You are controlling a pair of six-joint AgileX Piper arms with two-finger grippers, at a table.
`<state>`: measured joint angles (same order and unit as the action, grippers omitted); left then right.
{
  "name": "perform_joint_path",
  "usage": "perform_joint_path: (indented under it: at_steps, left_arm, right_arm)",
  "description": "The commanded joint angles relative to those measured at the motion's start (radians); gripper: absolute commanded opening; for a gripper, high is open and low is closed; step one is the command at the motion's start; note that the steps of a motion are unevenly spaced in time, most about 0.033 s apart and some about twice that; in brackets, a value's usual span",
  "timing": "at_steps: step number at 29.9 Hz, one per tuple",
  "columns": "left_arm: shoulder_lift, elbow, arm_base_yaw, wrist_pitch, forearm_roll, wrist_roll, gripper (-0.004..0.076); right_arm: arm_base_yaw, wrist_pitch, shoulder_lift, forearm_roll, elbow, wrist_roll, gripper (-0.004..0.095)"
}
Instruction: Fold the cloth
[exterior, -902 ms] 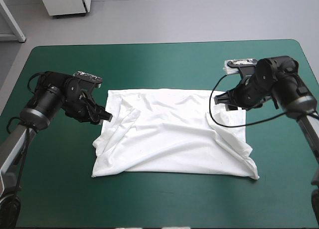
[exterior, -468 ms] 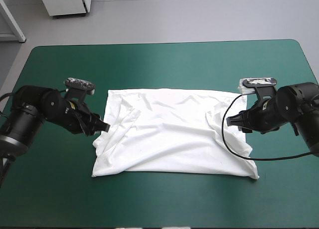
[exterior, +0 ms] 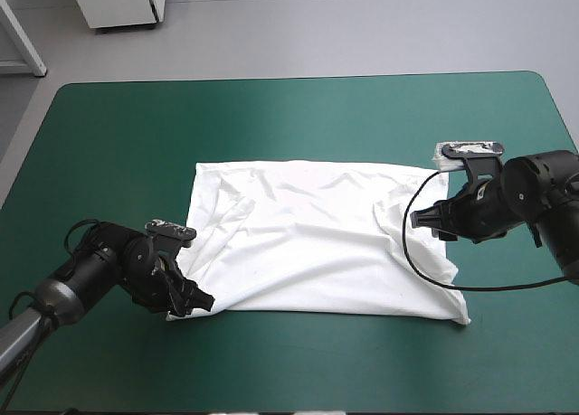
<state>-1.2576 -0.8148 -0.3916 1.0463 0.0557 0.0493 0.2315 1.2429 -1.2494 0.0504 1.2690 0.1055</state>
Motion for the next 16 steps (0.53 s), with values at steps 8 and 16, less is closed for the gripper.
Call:
perform_joint_path:
  at_steps: [8, 16]
  left_arm:
    - [-0.047, 0.053, -0.004, -0.144, -0.031, 0.058, 0.0388]
    - [-0.188, 0.053, -0.004, -0.158, -0.033, 0.083, 0.0357]
  right_arm:
    - [0.001, -0.026, 0.033, -0.002, 0.024, -0.006, 0.0438]
    - [0.001, -0.026, 0.033, -0.003, 0.024, -0.006, 0.0374]
